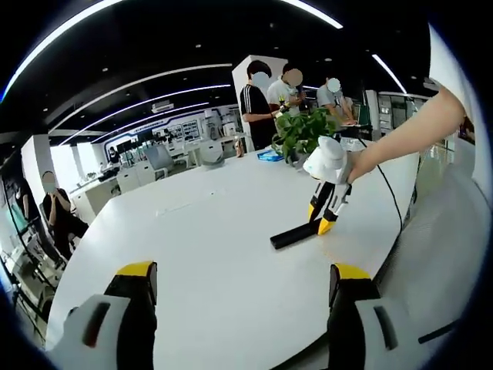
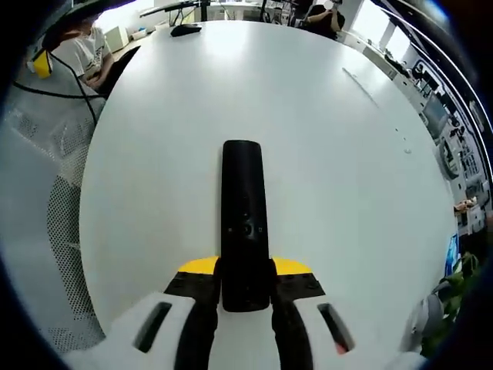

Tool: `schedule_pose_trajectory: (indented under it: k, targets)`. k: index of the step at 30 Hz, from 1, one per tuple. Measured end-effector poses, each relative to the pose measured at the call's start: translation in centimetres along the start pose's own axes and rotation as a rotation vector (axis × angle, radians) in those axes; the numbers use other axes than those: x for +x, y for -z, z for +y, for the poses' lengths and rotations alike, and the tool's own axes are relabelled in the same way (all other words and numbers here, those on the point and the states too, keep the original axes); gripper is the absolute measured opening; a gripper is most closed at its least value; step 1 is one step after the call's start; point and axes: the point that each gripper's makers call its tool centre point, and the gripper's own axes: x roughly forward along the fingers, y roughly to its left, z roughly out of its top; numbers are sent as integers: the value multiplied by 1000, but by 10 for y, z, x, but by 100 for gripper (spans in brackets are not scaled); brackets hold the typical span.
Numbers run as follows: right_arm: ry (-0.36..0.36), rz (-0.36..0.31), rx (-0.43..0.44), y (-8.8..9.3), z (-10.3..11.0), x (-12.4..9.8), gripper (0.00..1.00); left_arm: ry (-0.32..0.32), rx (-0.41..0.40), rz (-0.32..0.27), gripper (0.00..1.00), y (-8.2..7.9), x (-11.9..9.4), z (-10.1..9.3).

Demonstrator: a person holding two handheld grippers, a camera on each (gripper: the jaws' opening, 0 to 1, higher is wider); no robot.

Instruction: Press the specified remote control buttons in sequence, fully releasing each button before pressing the next.

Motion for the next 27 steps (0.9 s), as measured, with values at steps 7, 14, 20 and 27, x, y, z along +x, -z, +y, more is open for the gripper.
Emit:
schedule_pose_trajectory:
  k: [7,14,20,27]
  targets:
    - [0,24,-33,-3,-17,4,24,-4,-6,3,91,1,0,1]
    - [3,26,-26,-5,-28,6,24,-1,0,7,90,2,0,0]
    - [-3,15,-19,-5,-32,6,24,4,2,12,90,3,1,0]
    - [-8,0,-8,-5,-33,7,24,12,-3,18,90,5,1,-2]
